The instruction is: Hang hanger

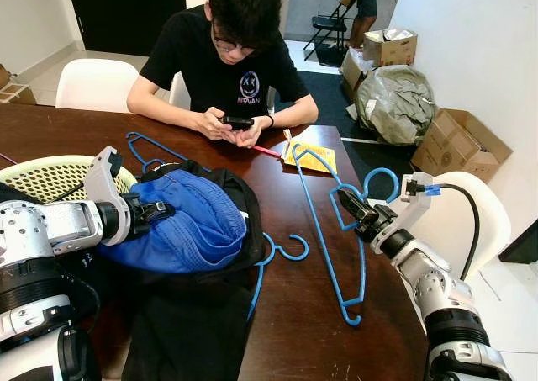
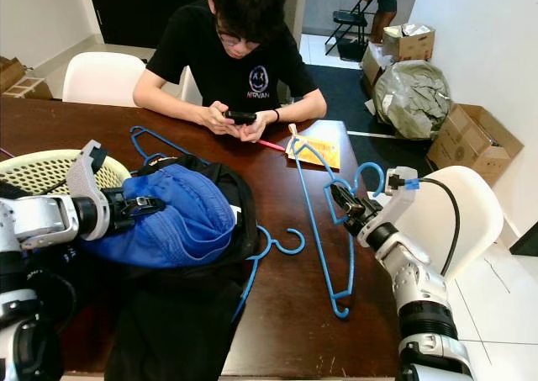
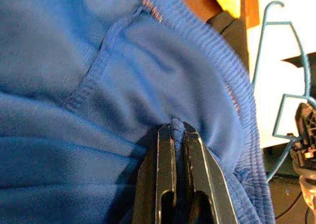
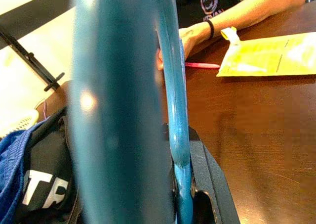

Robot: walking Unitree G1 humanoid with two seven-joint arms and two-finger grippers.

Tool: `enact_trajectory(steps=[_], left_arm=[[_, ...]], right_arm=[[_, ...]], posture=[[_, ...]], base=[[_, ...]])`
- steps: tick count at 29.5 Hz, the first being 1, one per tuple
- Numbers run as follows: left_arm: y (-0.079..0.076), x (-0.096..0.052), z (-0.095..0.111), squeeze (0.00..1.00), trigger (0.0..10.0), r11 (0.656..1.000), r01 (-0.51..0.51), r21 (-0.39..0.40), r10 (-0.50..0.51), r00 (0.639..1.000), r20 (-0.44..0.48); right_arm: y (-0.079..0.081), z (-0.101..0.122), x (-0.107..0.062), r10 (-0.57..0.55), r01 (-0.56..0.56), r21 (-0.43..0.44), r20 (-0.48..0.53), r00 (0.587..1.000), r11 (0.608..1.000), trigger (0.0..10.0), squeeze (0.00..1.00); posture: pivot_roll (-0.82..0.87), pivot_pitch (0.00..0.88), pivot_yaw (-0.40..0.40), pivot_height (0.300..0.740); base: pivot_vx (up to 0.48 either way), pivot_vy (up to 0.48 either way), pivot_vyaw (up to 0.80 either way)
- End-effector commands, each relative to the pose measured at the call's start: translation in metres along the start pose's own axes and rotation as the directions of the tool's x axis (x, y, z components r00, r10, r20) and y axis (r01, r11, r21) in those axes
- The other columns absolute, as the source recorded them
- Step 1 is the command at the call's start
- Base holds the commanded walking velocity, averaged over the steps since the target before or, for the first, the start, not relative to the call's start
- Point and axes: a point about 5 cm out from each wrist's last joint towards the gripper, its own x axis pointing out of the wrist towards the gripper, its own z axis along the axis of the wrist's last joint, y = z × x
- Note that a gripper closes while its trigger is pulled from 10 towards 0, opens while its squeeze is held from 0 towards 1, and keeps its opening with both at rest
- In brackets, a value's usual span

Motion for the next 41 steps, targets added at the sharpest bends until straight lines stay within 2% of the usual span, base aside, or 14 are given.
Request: enact_trajectory(steps=[1, 4, 6, 8, 9, 12, 13, 21, 31, 33, 34, 35, 36, 41], left_arm=[[-0.024, -0.008, 0.018, 0.0, 0.0, 0.992, 0.071, 0.108, -0.084, 0.989, 0.121], [-0.024, -0.008, 0.018, 0.0, 0.0, 0.992, 0.071, 0.108, -0.084, 0.989, 0.121], [-0.112, -0.053, 0.051, 0.0, 0.0, 0.813, 0.28, 0.511, -0.477, 0.823, 0.307], [-0.112, -0.053, 0.051, 0.0, 0.0, 0.813, 0.28, 0.511, -0.477, 0.823, 0.307], [-0.145, -0.075, 0.05, 0.0, 0.0, 0.677, 0.326, 0.66, -0.627, 0.724, 0.287], [-0.145, -0.075, 0.05, 0.0, 0.0, 0.677, 0.326, 0.66, -0.627, 0.724, 0.287], [-0.167, -0.094, 0.042, 0.0, 0.0, 0.529, 0.343, 0.776, -0.734, 0.644, 0.215], [-0.184, -0.107, 0.02, 0.0, 0.0, 0.208, 0.153, 0.966, -0.738, 0.673, 0.052], [-0.196, -0.125, 0.027, 0.0, 0.0, 0.122, 0.156, 0.98, -0.825, 0.565, 0.013], [-0.204, -0.137, 0.031, 0.0, 0.0, 0.094, 0.192, 0.977, -0.877, 0.48, -0.01], [-0.216, -0.16, 0.051, 0.0, 0.0, 0.134, 0.234, 0.963, -0.943, 0.33, 0.051], [-0.216, -0.16, 0.051, 0.0, 0.0, 0.134, 0.234, 0.963, -0.943, 0.33, 0.051], [-0.224, -0.179, 0.068, 0.0, 0.0, 0.158, 0.299, 0.941, -0.976, 0.194, 0.102], [-0.228, -0.194, 0.089, 0.0, 0.0, 0.181, 0.42, 0.889, -0.983, 0.067, 0.169]], right_arm=[[-0.005, -0.004, -0.006, -0.027, 0.027, 0.0, -0.01, 1.0, 1.0, 10.0, 0.0], [-0.005, -0.004, -0.006, -0.027, 0.027, 0.0, -0.01, 1.0, 1.0, 10.0, 0.0], [-0.006, -0.003, -0.005, -0.028, 0.028, -0.001, -0.009, 1.0, 1.0, 10.0, 0.0], [-0.006, -0.003, -0.005, -0.028, 0.028, -0.001, -0.009, 1.0, 1.0, 10.0, 0.0], [-0.006, -0.003, -0.004, -0.028, 0.028, -0.001, -0.01, 1.0, 1.0, 10.0, 0.0], [-0.006, -0.003, -0.004, -0.028, 0.028, -0.001, -0.01, 1.0, 1.0, 10.0, 0.0], [-0.006, -0.003, -0.004, -0.028, 0.028, -0.001, -0.009, 1.0, 1.0, 10.0, 0.0], [-0.005, -0.001, -0.001, -0.03, 0.03, 0.003, 0.003, 1.0, 1.0, 10.0, 0.0], [-0.005, 0.002, 0.002, -0.036, 0.035, 0.013, 0.03, 0.999, 0.999, 10.0, 0.0], [-0.006, 0.005, 0.002, -0.046, 0.045, 0.025, 0.049, 0.998, 0.999, 10.0, 0.0], [-0.007, 0.006, 0.001, -0.054, 0.052, 0.033, 0.062, 0.997, 0.998, 10.0, 0.0], [-0.007, 0.006, 0.001, -0.054, 0.052, 0.033, 0.062, 0.997, 0.998, 10.0, 0.0], [-0.008, 0.006, 0.0, -0.062, 0.06, 0.039, 0.072, 0.995, 0.997, 10.0, 0.0], [-0.008, 0.005, -0.001, -0.069, 0.065, 0.042, 0.078, 0.995, 0.997, 10.0, 0.0]], posture=[[0.08, 0.0, -0.074, 0.74], [0.08, 0.0, -0.074, 0.74], [0.09, 0.0, -0.082, 0.74], [0.09, 0.0, -0.082, 0.74], [0.09, 0.0, -0.082, 0.74], [0.09, 0.0, -0.082, 0.74], [0.09, 0.0, -0.081, 0.74], [0.1, 0.0, -0.082, 0.74], [0.1, 0.0, -0.076, 0.74], [0.1, 0.0, -0.073, 0.74], [0.1, 0.0, -0.054, 0.74], [0.1, 0.0, -0.054, 0.74], [0.1, 0.0, -0.051, 0.74], [0.1, 0.0, -0.048, 0.74]], base=[[0.0, 0.0, 0.0], [0.0, 0.0, 0.0], [0.0, 0.0, 0.0], [0.0, 0.0, 0.0], [0.0, 0.0, 0.0], [0.0, 0.0, 0.0], [0.0, 0.0, 0.0], [0.0, 0.0, 0.0], [0.0, 0.0, 0.0], [0.0, 0.0, 0.0], [0.0, 0.0, 0.0], [0.0, 0.0, 0.0], [0.0, 0.0, 0.0], [0.0, 0.0, 0.0]])
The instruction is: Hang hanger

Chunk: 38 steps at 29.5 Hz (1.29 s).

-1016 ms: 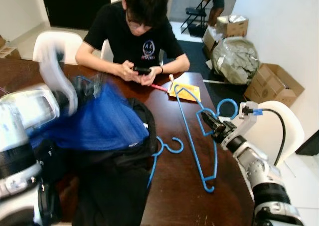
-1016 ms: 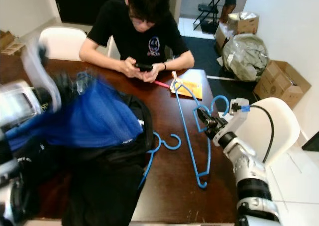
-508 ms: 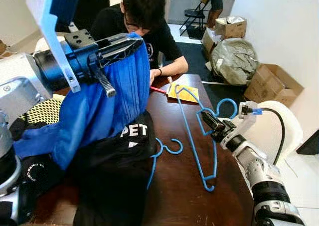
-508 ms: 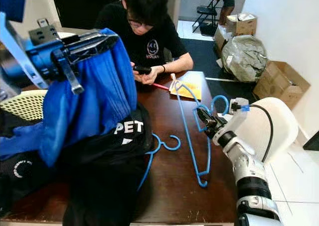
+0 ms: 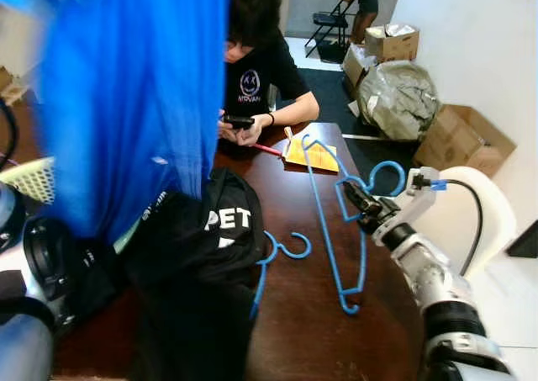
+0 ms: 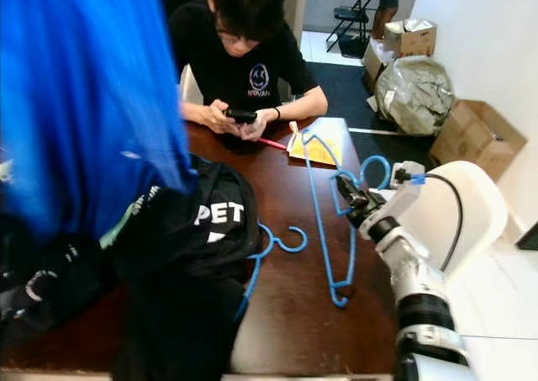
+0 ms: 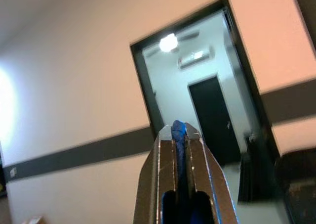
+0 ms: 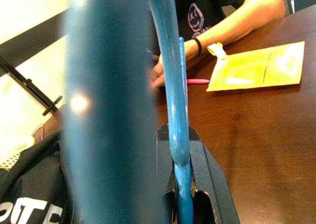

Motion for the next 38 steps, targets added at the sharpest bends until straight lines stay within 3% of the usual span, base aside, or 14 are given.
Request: enact_trajectory(steps=[1, 6, 9, 11, 15, 22, 26, 28, 31, 33, 34, 35, 37, 38], left_arm=[[0.005, 0.0, 0.002, 0.0, 0.0, 0.998, -0.012, -0.055, 0.013, 1.0, 0.024], [0.015, -0.006, -0.004, 0.0, 0.0, 0.993, -0.016, -0.121, 0.018, 1.0, 0.013], [0.018, -0.026, -0.02, 0.0, 0.0, 0.977, 0.005, -0.211, -0.019, 0.998, -0.066], [0.018, -0.026, -0.02, 0.0, 0.0, 0.977, 0.005, -0.211, -0.019, 0.998, -0.066], [0.013, -0.043, -0.031, 0.0, 0.0, 0.959, 0.04, -0.281, -0.077, 0.989, -0.123], [-0.002, -0.049, -0.035, 0.0, 0.0, 0.915, 0.097, -0.391, -0.168, 0.974, -0.153], [-0.002, -0.047, -0.032, 0.0, 0.0, 0.928, 0.091, -0.36, -0.153, 0.977, -0.147], [0.009, -0.035, -0.026, 0.0, 0.0, 0.971, -0.018, -0.24, -0.028, 0.982, -0.185], [0.013, -0.028, -0.025, 0.0, 0.0, 0.982, -0.065, -0.175, 0.027, 0.977, -0.211], [0.016, -0.021, -0.025, 0.0, 0.8, 0.988, -0.102, -0.118, 0.072, 0.97, -0.233], [0.016, -0.016, -0.026, 0.0, 2.2, 0.99, -0.115, -0.08, 0.093, 0.966, -0.243], [0.016, -0.016, -0.026, 0.0, 2.2, 0.99, -0.115, -0.08, 0.093, 0.966, -0.243], [0.013, -0.008, -0.032, 0.0, 10.0, 0.99, -0.143, 0.002, 0.138, 0.951, -0.278], [0.013, -0.008, -0.032, 0.0, 10.0, 0.99, -0.143, 0.002, 0.138, 0.951, -0.278]], right_arm=[[-0.003, -0.003, -0.003, -0.02, 0.02, 0.002, 0.004, 1.0, 1.0, 10.0, 0.0], [-0.002, -0.003, -0.003, -0.02, 0.02, 0.0, 0.003, 1.0, 1.0, 10.0, 0.0], [-0.002, -0.005, -0.003, -0.02, 0.02, -0.005, -0.009, 1.0, 1.0, 10.0, 0.0], [-0.002, -0.005, -0.003, -0.02, 0.02, -0.005, -0.009, 1.0, 1.0, 10.0, 0.0], [-0.001, -0.006, -0.003, -0.019, 0.018, -0.01, -0.02, 1.0, 1.0, 10.0, 0.0], [-0.001, -0.009, -0.002, -0.011, 0.011, -0.01, -0.038, 0.999, 1.0, 10.0, 0.0], [-0.001, -0.01, -0.003, -0.011, 0.011, -0.007, -0.037, 0.999, 1.0, 10.0, 0.0], [-0.001, -0.011, -0.004, -0.013, 0.013, -0.001, -0.031, 0.999, 1.0, 10.0, 0.0], [-0.001, -0.011, -0.004, -0.014, 0.014, 0.001, -0.026, 1.0, 1.0, 10.0, 0.0], [0.0, -0.011, -0.005, -0.014, 0.014, 0.004, -0.021, 1.0, 1.0, 10.0, 0.0], [0.0, -0.011, -0.005, -0.015, 0.015, 0.007, -0.017, 1.0, 1.0, 10.0, 0.0], [0.0, -0.011, -0.005, -0.015, 0.015, 0.007, -0.017, 1.0, 1.0, 10.0, 0.0], [0.001, -0.012, -0.004, -0.016, 0.016, 0.015, -0.01, 1.0, 1.0, 10.0, 0.0], [0.001, -0.012, -0.004, -0.016, 0.016, 0.015, -0.01, 1.0, 1.0, 10.0, 0.0]], posture=[[0.1, 0.0, -0.048, 0.74], [0.1, 0.0, -0.048, 0.74], [0.1, 0.0, -0.049, 0.74], [0.1, 0.0, -0.049, 0.74], [0.11, 0.0, -0.052, 0.74], [0.12, 0.0, -0.055, 0.74], [0.11, 0.0, -0.046, 0.74], [0.11, 0.0, -0.042, 0.74], [0.12, 0.0, -0.037, 0.74], [0.11, 0.0, -0.032, 0.74], [0.12, 0.0, -0.03, 0.74], [0.12, 0.0, -0.03, 0.74], [0.12, 0.0, -0.029, 0.74], [0.12, 0.0, -0.029, 0.74]], base=[[0.0, 0.0, 0.0], [0.0, 0.0, 0.0], [0.0, 0.0, 0.0], [0.0, 0.0, 0.0], [0.0, 0.0, 0.0], [0.0, 0.0, 0.0], [0.0, 0.0, 0.0], [0.0, 0.0, 0.0], [0.0, 0.0, 0.0], [0.0, 0.0, 0.0], [0.0, 0.0, 0.0], [0.0, 0.0, 0.0], [0.0, 0.0, 0.0], [0.0, 0.0, 0.0]])
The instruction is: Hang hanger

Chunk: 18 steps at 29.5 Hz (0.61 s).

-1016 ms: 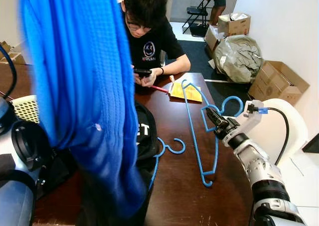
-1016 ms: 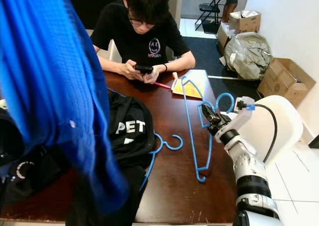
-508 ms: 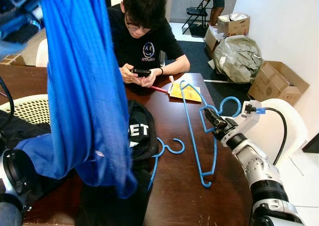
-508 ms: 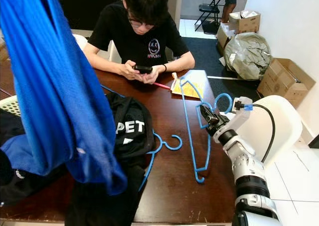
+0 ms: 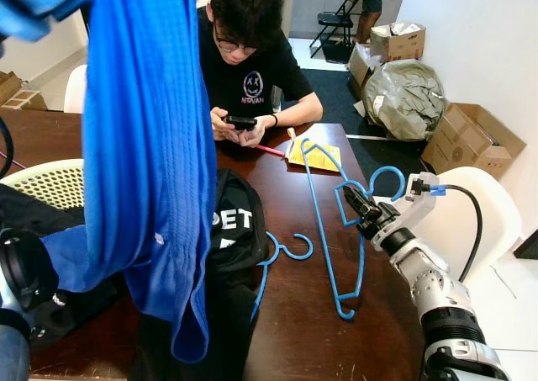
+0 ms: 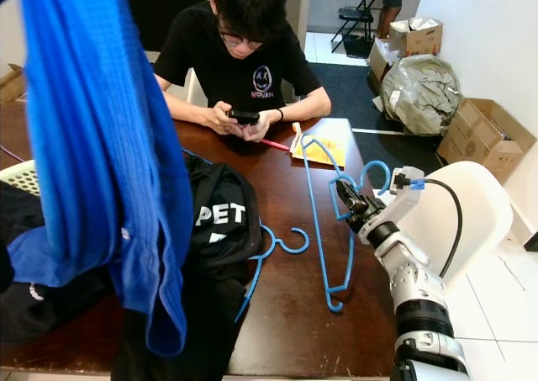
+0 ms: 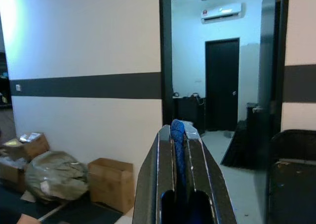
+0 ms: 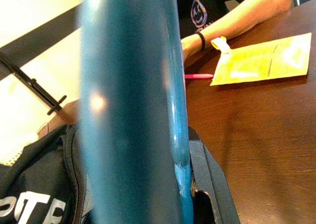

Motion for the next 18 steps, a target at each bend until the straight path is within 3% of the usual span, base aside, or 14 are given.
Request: enact_trajectory(steps=[1, 4, 7, 9, 11, 13, 18], left_arm=[[-0.007, 0.008, 0.0, 0.0, 10.0, 0.996, -0.024, 0.09, 0.026, 1.0, -0.017], [-0.008, 0.011, -0.003, 0.0, 10.0, 0.996, -0.038, 0.083, 0.039, 0.999, -0.009], [-0.009, 0.017, -0.022, 0.0, 10.0, 0.997, -0.055, 0.054, 0.056, 0.998, -0.029], [-0.009, 0.017, -0.022, 0.0, 10.0, 0.997, -0.055, 0.054, 0.056, 0.998, -0.029], [-0.008, 0.019, -0.044, 0.0, 10.0, 0.995, -0.095, 0.019, 0.096, 0.995, -0.038], [-0.008, 0.019, -0.044, 0.0, 10.0, 0.995, -0.095, 0.019, 0.096, 0.995, -0.038], [-0.002, 0.021, -0.076, 0.0, 10.0, 0.987, -0.16, -0.023, 0.158, 0.986, -0.055]], right_arm=[[-0.002, -0.005, -0.003, -0.02, 0.02, 0.012, -0.001, 1.0, 1.0, 10.0, 0.0], [-0.002, -0.005, -0.002, -0.02, 0.02, 0.014, 0.0, 1.0, 1.0, 10.0, 0.0], [-0.001, -0.005, -0.001, -0.02, 0.02, 0.017, 0.004, 1.0, 1.0, 10.0, 0.0], [-0.001, -0.005, -0.001, -0.02, 0.02, 0.017, 0.004, 1.0, 1.0, 10.0, 0.0], [-0.002, -0.005, -0.001, -0.022, 0.022, 0.014, 0.008, 1.0, 1.0, 10.0, 0.0], [-0.002, -0.005, -0.001, -0.022, 0.022, 0.014, 0.008, 1.0, 1.0, 10.0, 0.0], [-0.004, -0.004, -0.003, -0.034, 0.033, 0.016, 0.013, 0.999, 0.999, 10.0, 0.0]], posture=[[0.13, 0.0, -0.029, 0.74], [0.13, 0.0, -0.027, 0.74], [0.12, 0.0, -0.018, 0.74], [0.12, 0.0, -0.018, 0.74], [0.11, 0.0, -0.013, 0.74], [0.11, 0.0, -0.013, 0.74], [0.1, 0.0, -0.008, 0.74]], base=[[0.0, 0.0, 0.0], [0.0, 0.0, 0.0], [-0.353, 0.0, 0.0], [-0.458, 0.0, 0.0], [-0.422, 0.0, 0.0], [-0.42, 0.0, 0.0], [-0.42, 0.0, 0.0]])
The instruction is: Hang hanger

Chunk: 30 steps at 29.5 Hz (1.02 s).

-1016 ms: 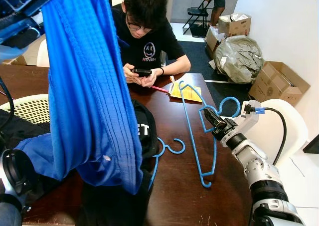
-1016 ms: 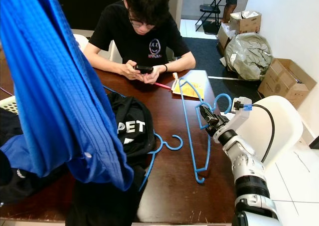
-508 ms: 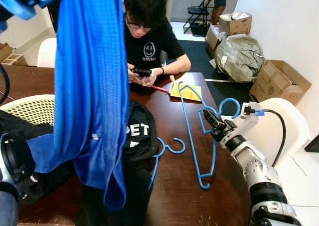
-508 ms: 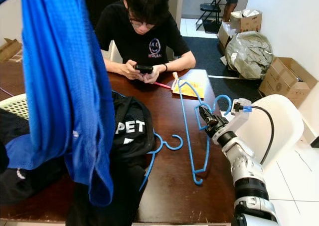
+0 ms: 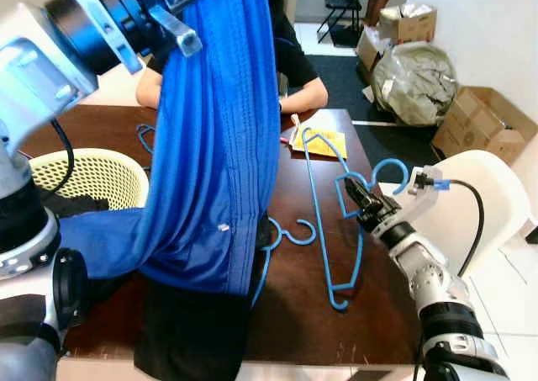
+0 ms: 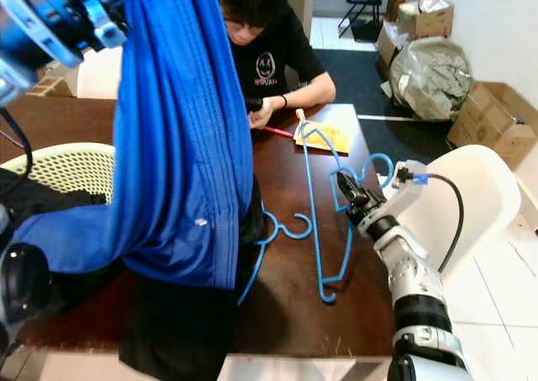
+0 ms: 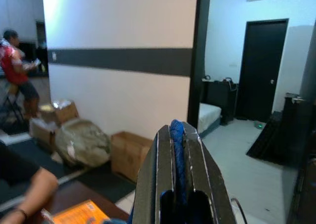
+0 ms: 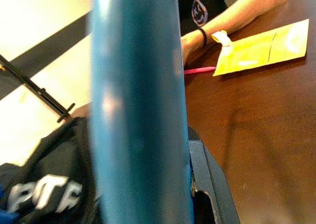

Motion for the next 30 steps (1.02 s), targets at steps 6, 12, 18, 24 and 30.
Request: enact_trajectory(steps=[6, 12, 18, 24, 30], left_arm=[[0.001, 0.004, -0.024, 0.0, 10.0, 0.999, -0.035, 0.001, 0.035, 0.999, -0.031], [-0.001, 0.006, -0.033, 0.0, 10.0, 0.999, -0.024, -0.023, 0.023, 0.999, -0.037], [-0.007, 0.01, -0.047, 0.0, 10.0, 0.998, -0.003, -0.066, 0.0, 0.999, -0.046], [-0.022, 0.022, -0.073, 0.0, 10.0, 0.989, 0.044, -0.139, -0.054, 0.996, -0.072], [-0.038, 0.034, -0.104, 0.0, 10.0, 0.971, 0.079, -0.227, -0.104, 0.989, -0.101]], right_arm=[[-0.005, -0.008, -0.005, -0.03, 0.03, 0.006, -0.021, 0.999, 1.0, 10.0, 0.0], [-0.005, -0.008, -0.004, -0.033, 0.033, 0.013, -0.013, 0.999, 0.999, 10.0, 0.0], [-0.004, -0.007, -0.003, -0.035, 0.035, 0.016, -0.007, 0.999, 0.999, 10.0, 0.0], [-0.004, -0.007, -0.002, -0.039, 0.038, 0.023, 0.003, 0.999, 0.999, 10.0, 0.0], [-0.005, -0.005, -0.002, -0.046, 0.046, 0.039, 0.021, 0.999, 0.998, 10.0, 0.0]], posture=[[0.09, 0.0, -0.004, 0.74], [0.09, 0.0, 0.001, 0.74], [0.09, 0.0, 0.001, 0.74], [0.09, 0.0, 0.004, 0.74], [0.07, 0.0, 0.02, 0.74]], base=[[-0.42, 0.0, 0.0], [-0.42, 0.0, 0.0], [-0.419, 0.0, 0.0], [-0.419, -0.04, 0.0], [-0.419, -0.04, 0.0]])
